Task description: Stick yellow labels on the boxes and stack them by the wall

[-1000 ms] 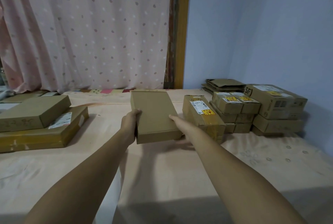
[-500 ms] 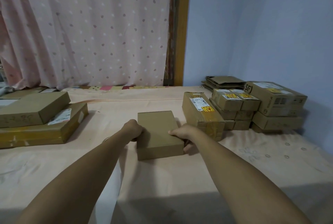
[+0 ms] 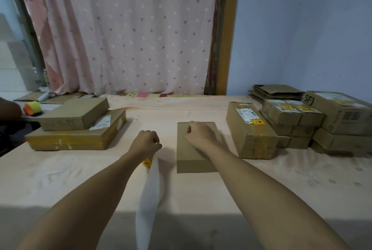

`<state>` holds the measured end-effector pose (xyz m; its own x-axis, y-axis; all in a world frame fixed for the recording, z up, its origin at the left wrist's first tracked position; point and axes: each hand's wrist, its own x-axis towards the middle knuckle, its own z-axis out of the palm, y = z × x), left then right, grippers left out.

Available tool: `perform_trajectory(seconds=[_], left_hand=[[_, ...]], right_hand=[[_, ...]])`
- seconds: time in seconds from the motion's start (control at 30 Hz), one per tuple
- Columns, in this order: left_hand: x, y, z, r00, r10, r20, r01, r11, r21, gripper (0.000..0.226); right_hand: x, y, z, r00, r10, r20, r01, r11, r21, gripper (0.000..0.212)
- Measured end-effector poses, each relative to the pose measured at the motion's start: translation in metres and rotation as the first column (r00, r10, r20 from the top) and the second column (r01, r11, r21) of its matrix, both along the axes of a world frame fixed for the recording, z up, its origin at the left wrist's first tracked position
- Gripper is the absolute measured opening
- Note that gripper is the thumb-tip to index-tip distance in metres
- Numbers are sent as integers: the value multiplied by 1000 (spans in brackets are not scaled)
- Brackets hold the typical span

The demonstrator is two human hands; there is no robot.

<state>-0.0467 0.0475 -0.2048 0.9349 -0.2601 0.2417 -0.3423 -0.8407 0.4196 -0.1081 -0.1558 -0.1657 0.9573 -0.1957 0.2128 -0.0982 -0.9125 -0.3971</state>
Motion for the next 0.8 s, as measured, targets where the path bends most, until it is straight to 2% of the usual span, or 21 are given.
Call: perform_trajectory(seconds=[0.13,0.2,0.27,0.33,0.37,0.43,0.5,0.57,0.6,0.7,0.77,0.8], left_hand=[[-4,27,-5,991,-12,134,14,1000,-16,35],[-7,37,-6,986,-12,164,6,999,38,38],[-9,42,-5,994,-5,112,-7,994,106,42],[-8,46,-4,1000,10,5,-11,996,93,47],[-8,48,-4,1000,2,1,-2,996,91,45],[-8,48,-3,994,-35,103,19,987,158,39],[-12,42,1,986,-27,165,-6,981,195,45],[-18,30,5,993,47,110,-71,971,227,61],[-21,23,6,993,85,84,-104,960,261,62],[-20,8,2,988,157,-3,-148,941,303,39],[-18,6,2,975,203,-95,-176,956,233,28],[-16,7,3,966,213,-148,-192,971,146,25]], right_hand=[[14,29,-13,995,97,-29,-95,993,65,8],[18,37,-16,990,133,-40,-131,989,64,9],[22,43,-21,986,156,-52,-153,986,65,9],[24,50,-25,981,183,-64,-179,982,62,8],[24,53,-26,978,194,-73,-190,980,62,7],[25,57,-29,975,207,-81,-201,977,72,7],[25,58,-32,976,203,-80,-196,976,92,6],[22,57,-32,977,196,-78,-188,976,106,6],[21,56,-33,978,193,-78,-183,976,117,8],[17,49,-32,984,166,-71,-154,976,153,11],[15,43,-30,987,154,-44,-144,975,166,11],[14,40,-30,989,144,-38,-134,973,190,11]])
